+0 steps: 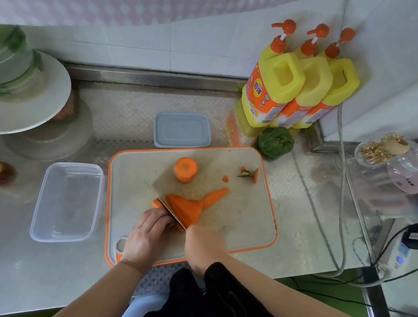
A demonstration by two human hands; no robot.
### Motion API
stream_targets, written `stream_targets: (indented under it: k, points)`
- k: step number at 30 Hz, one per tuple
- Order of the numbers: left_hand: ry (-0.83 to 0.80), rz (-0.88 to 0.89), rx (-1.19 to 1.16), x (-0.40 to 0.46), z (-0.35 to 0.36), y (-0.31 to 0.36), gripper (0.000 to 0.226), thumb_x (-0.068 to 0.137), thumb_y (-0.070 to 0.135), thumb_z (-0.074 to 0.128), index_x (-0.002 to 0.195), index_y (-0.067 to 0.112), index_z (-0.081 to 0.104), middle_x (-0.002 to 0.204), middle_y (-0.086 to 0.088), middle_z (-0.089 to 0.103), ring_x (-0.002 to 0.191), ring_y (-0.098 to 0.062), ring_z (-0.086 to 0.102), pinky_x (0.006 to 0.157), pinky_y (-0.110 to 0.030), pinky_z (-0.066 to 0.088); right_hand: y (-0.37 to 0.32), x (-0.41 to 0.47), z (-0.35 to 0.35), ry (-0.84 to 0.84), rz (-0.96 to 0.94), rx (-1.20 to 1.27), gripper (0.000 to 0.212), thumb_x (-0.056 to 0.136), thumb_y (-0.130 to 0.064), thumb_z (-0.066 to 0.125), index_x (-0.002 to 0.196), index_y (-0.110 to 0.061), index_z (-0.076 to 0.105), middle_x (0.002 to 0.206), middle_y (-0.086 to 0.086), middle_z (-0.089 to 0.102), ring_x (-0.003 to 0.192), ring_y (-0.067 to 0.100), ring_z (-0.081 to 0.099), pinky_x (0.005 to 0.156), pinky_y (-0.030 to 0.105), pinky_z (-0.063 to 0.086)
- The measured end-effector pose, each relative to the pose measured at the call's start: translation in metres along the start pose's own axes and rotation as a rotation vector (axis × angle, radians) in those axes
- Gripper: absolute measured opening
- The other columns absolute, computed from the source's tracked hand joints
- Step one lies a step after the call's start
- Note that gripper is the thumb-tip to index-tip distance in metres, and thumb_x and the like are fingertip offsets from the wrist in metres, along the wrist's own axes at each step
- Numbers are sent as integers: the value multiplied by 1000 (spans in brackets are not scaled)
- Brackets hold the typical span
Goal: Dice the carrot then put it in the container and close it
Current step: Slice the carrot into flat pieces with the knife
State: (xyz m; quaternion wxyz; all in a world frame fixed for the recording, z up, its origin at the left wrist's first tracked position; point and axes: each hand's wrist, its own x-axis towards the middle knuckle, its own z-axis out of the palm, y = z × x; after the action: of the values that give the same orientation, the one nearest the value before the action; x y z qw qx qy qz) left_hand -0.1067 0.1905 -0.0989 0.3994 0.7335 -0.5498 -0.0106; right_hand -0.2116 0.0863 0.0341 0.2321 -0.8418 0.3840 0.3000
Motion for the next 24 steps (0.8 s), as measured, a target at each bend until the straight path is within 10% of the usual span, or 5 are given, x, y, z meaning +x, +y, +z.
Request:
stream_targets:
  k: [24]
  points:
    - [11, -13, 30, 0, 1, 0, 13, 91, 9, 56, 103, 11, 61, 106, -7, 63, 100, -27, 57, 88, -36, 50, 23, 1, 20, -57, 22, 62, 21, 98, -10, 44, 114, -6, 56, 117, 12, 63, 108, 29, 60, 91, 36, 47]
